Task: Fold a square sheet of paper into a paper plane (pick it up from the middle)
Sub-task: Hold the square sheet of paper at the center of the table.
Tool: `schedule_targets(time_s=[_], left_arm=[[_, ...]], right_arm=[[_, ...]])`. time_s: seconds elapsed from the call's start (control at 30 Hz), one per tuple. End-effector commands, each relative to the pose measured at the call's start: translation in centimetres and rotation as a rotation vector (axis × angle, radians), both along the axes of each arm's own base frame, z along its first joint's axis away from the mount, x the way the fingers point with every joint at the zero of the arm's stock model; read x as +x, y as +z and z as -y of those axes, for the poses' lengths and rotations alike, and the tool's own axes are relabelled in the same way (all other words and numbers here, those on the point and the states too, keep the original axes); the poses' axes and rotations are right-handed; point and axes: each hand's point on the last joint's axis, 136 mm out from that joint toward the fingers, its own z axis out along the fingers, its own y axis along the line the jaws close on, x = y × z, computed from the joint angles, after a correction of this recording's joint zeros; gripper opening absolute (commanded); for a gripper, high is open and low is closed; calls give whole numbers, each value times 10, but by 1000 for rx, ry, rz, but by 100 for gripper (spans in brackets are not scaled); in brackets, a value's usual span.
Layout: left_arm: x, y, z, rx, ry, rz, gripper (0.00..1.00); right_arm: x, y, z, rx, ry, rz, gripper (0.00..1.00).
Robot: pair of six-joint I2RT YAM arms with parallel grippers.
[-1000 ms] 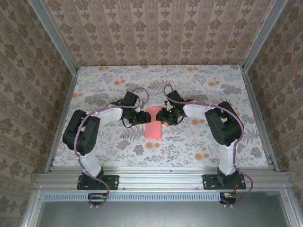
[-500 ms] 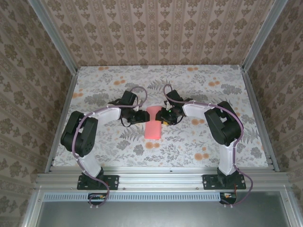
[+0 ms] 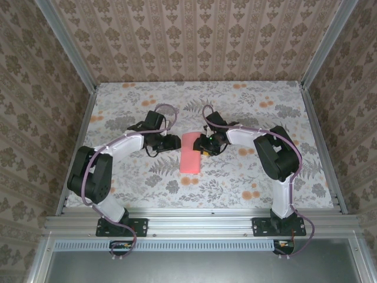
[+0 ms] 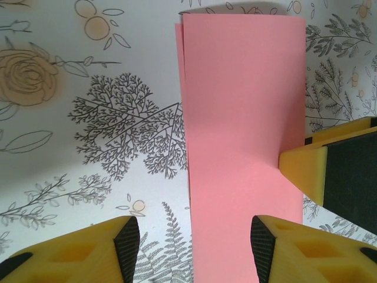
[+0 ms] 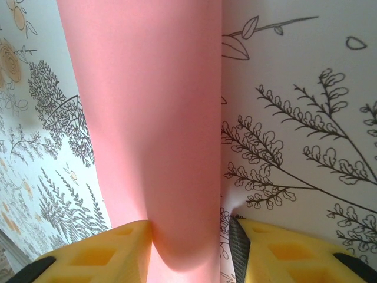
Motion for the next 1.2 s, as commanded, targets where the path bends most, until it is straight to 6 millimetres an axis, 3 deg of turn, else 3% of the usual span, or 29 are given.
schedule_targets(time_s=[0.0, 1.17], left_arm=[[-6, 6, -8, 24, -6, 10, 56], [-9, 9, 0, -29, -14, -5, 55]], right_arm=[[-4, -12, 3, -57, 16, -20, 43], [-9, -25, 4, -130, 41, -44, 45]])
